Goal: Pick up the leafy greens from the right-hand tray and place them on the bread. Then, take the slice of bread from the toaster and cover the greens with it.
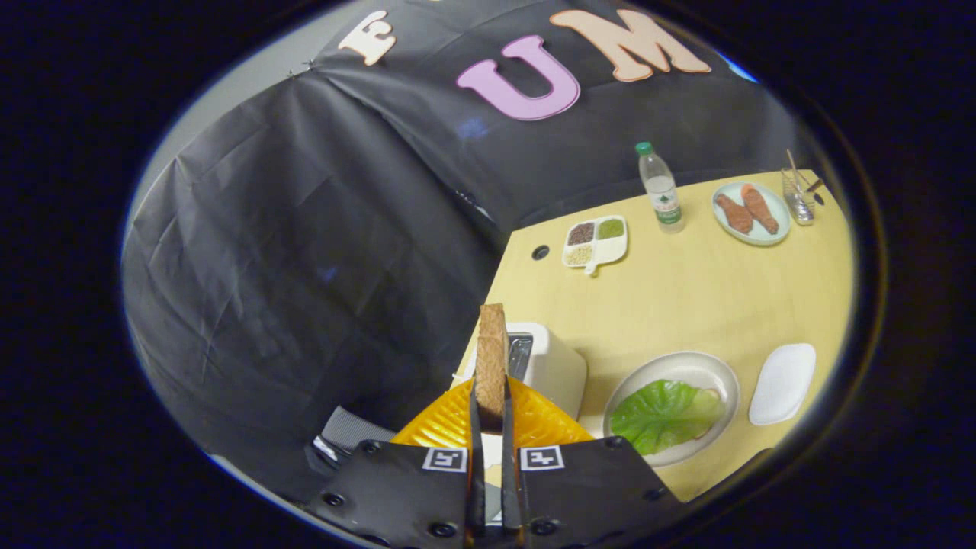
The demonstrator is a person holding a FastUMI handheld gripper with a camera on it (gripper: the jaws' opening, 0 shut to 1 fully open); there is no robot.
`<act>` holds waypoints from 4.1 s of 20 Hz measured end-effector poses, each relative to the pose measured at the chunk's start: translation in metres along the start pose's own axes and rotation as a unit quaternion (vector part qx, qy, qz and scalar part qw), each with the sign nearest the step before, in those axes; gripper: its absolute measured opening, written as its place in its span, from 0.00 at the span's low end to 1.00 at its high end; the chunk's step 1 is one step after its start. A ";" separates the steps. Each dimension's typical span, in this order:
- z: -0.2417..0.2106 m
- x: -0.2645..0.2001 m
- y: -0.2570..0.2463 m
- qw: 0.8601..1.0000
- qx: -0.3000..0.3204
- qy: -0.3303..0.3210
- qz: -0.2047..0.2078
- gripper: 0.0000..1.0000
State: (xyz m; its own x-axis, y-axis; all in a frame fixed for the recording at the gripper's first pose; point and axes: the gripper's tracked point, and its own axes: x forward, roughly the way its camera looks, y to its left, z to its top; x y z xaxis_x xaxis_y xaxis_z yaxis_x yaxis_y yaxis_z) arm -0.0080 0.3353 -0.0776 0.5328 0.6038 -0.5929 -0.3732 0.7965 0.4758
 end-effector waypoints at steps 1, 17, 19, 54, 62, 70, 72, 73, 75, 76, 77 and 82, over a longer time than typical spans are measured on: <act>0.005 -0.008 -0.011 1.000 0.005 -0.008 -0.008 0.12; -0.081 0.001 -0.152 0.991 0.094 0.049 -0.079 0.11; -0.087 0.010 -0.160 0.990 0.101 0.059 -0.078 0.11; -0.097 0.000 -0.264 0.953 -0.104 0.021 -0.284 0.99; 0.016 -0.068 -0.197 0.949 -0.118 -0.189 -0.223 0.98; 0.105 -0.164 -0.141 0.901 -0.165 -0.353 -0.193 0.98; 0.111 -0.180 -0.142 0.889 -0.176 -0.373 -0.201 0.98; 0.114 -0.182 -0.143 0.886 -0.178 -0.375 -0.204 0.98; 0.113 -0.189 -0.144 0.884 -0.175 -0.381 -0.206 0.98; 0.113 -0.193 -0.144 0.884 -0.172 -0.384 -0.205 0.98; 0.111 -0.196 -0.146 0.884 -0.168 -0.384 -0.206 0.98; 0.110 -0.210 -0.151 0.881 -0.171 -0.385 -0.216 0.98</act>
State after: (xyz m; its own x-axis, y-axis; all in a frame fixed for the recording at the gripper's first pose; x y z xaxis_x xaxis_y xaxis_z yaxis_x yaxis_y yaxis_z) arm 0.0199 0.0845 0.0463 0.9892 0.1466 0.0082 -0.1467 0.9891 0.0121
